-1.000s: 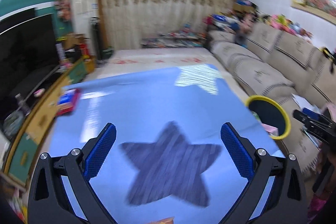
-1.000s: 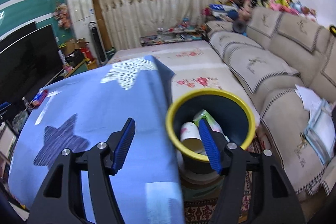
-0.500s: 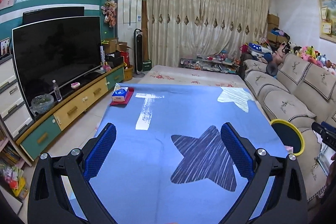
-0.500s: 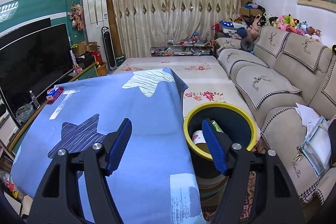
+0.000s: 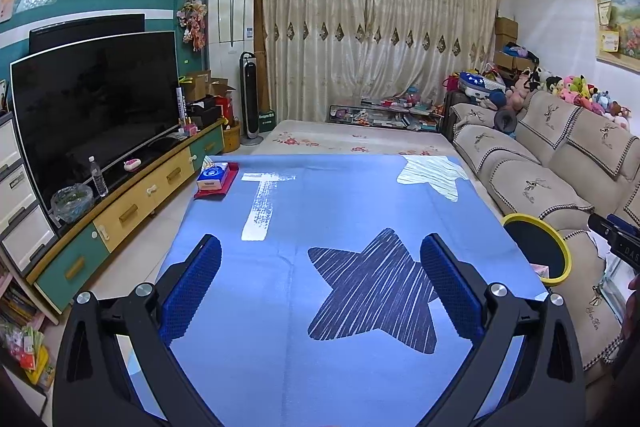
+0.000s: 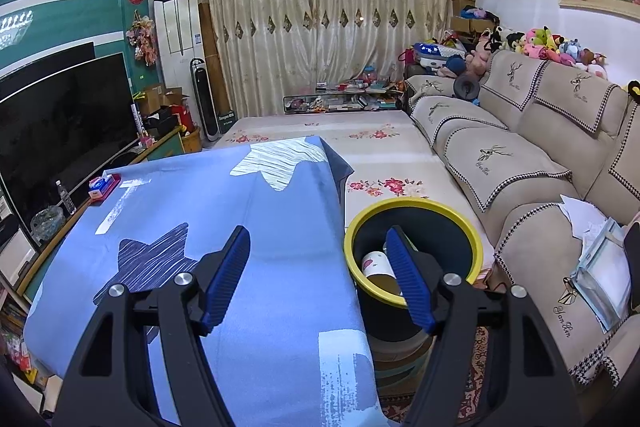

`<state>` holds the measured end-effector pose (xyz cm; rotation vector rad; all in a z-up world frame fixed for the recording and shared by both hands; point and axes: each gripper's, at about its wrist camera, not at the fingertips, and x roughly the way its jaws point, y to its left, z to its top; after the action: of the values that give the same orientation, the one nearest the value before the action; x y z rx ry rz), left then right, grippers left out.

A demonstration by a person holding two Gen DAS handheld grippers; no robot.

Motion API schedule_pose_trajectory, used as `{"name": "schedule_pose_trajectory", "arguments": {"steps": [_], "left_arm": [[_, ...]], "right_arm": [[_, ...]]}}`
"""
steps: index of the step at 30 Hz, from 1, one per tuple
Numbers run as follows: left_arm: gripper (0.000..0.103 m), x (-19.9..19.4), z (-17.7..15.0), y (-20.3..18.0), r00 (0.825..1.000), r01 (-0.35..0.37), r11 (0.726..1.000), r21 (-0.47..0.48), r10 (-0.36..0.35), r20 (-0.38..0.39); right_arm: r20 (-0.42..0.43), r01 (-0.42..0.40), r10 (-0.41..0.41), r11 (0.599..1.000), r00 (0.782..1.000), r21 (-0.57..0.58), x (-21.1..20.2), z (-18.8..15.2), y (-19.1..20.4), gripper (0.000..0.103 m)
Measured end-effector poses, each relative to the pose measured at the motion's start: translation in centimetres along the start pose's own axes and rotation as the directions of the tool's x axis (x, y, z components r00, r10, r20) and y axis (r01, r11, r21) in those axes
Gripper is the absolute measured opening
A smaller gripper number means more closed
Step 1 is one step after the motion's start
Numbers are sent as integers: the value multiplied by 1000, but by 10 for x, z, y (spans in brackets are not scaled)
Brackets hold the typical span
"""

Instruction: Collect trash

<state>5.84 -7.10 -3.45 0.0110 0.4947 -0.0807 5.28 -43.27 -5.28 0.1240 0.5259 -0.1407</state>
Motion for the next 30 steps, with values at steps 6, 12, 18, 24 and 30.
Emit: {"name": "schedule_pose_trajectory", "arguments": {"steps": [6, 12, 18, 24, 30], "left_arm": [[98, -3, 2, 0, 1000, -5, 1000, -2, 5, 8], [98, -3, 5, 0, 1000, -10, 1000, 0, 10, 23], [98, -2, 4, -5, 1000, -7, 1000, 11, 7, 19], [98, -1, 4, -7, 1000, -8, 1000, 14, 8, 17], [98, 1, 3, -7, 1000, -7, 1000, 16, 7, 13]], "right_arm": [[2, -4, 4, 1000, 1000, -6, -1, 2, 0, 67], [-6, -8, 8, 1000, 1000, -6, 2, 3, 1, 67], [-8, -9, 9, 1000, 1000, -3, 5, 4, 1, 67], [-10, -11, 11, 1000, 1000, 2, 7, 1, 1, 67], [-10, -10, 10, 1000, 1000, 2, 8, 1, 1, 67]]}}
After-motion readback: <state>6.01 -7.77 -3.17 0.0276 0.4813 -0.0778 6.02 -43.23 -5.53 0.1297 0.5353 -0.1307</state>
